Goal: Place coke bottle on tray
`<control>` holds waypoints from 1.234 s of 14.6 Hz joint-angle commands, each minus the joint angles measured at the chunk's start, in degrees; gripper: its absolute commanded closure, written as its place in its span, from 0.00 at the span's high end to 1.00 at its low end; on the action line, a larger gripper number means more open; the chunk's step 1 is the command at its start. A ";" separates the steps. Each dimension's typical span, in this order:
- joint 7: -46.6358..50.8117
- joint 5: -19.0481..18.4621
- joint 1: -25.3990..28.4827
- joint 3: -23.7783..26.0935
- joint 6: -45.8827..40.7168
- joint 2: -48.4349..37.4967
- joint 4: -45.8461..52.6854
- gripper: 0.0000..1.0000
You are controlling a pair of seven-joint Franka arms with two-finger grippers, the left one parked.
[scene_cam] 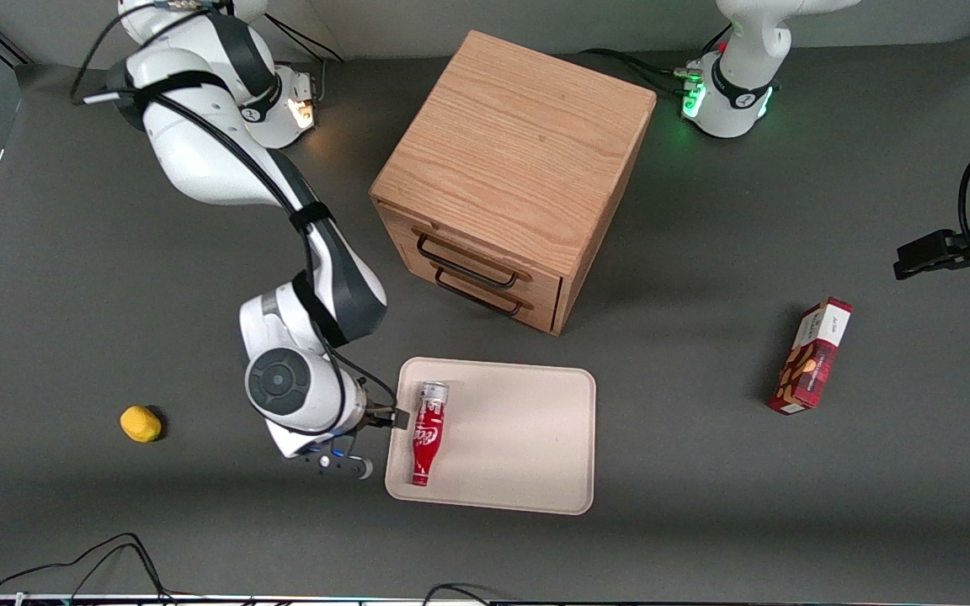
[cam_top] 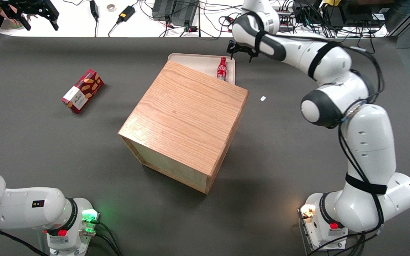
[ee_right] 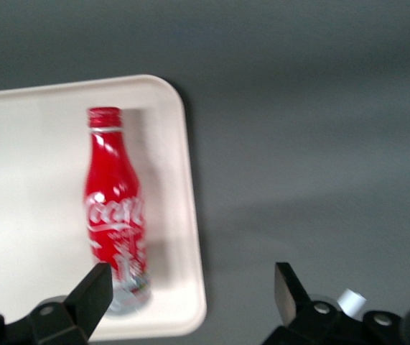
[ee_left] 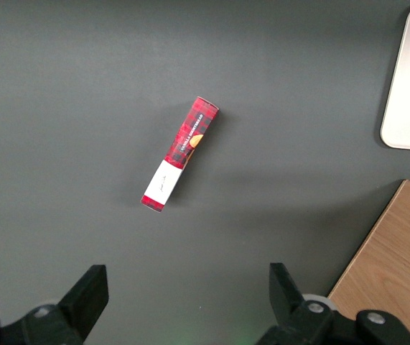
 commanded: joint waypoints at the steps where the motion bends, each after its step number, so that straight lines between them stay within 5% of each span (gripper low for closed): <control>1: -0.22 1.15 -2.06 -0.17 -0.44 -16.99 -20.08 1.00; 4: -5.74 0.62 -4.61 -0.17 -2.71 -28.09 -30.57 1.00; 10: -20.58 0.62 -13.48 -0.17 -15.81 -40.40 -31.12 1.00; 18: -21.49 0.80 -17.89 -0.17 -22.42 -44.37 -28.57 1.00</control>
